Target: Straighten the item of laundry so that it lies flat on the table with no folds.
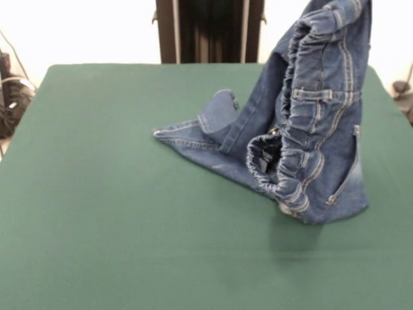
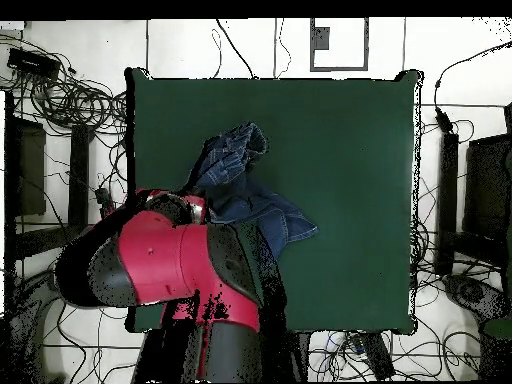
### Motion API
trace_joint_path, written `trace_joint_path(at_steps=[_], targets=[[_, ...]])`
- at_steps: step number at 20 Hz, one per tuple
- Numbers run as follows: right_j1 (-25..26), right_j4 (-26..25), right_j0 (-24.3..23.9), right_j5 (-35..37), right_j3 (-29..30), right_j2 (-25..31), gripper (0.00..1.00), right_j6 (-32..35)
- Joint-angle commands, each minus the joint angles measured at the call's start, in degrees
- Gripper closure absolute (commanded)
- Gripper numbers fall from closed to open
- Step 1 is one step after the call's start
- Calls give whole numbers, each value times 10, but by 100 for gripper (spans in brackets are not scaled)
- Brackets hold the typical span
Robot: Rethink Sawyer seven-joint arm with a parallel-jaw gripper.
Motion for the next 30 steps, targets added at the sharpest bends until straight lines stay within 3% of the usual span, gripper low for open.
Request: trace_joint_path(at_steps=[1, 5, 7, 11, 16, 20, 30], targets=[[24, 32, 30, -83, 125, -7, 100, 178], [39, 63, 57, -125, 154, -18, 100, 222], [44, 84, 83, -100, 164, -34, 100, 247], [17, 119, 88, -55, 198, -14, 100, 221], [-9, 147, 111, -63, 245, -5, 100, 226], [1, 162, 141, -96, 261, -20, 100, 250], [30, 224, 152, -171, 294, -7, 100, 264]])
